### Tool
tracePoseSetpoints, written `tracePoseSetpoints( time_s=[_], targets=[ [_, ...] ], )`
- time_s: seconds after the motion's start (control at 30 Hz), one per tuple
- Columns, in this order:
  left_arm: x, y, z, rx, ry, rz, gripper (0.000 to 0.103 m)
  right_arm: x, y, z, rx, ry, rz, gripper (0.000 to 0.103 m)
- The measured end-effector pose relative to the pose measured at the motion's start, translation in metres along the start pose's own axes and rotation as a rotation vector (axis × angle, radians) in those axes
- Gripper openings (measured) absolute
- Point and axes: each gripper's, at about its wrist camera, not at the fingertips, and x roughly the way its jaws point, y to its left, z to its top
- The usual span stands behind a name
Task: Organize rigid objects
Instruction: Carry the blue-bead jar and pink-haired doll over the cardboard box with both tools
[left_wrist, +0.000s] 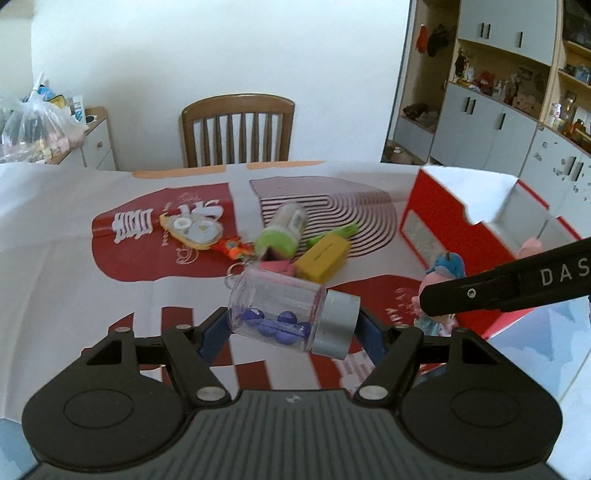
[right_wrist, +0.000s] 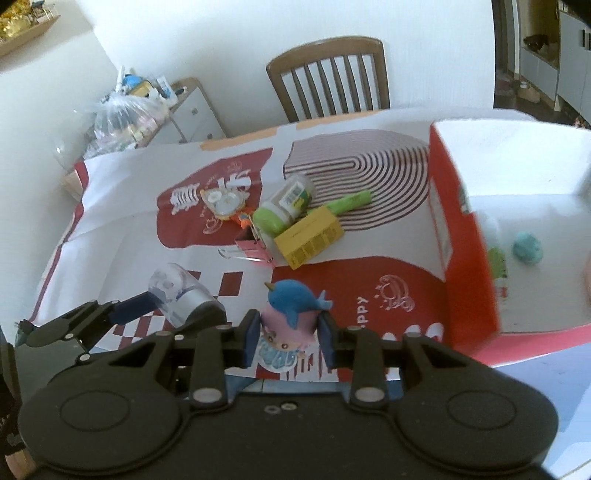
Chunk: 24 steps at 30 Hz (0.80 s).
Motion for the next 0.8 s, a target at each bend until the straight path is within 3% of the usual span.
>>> tracePoseSetpoints(
  time_s=[0.43, 0.8],
  targets=[
    [-0.034, -0.070, 0.038, 0.052, -0.050, -0.101, 0.073, -0.069, -0.057, 0.013, 0.017, -0.111, -0.015, 0.033],
    [-0.027, -0.135, 0.077, 0.089, -0.094, -0.139, 0.073, -0.102, -0.128, 0.032, 0.032, -0.174, -0.069, 0.033]
  ],
)
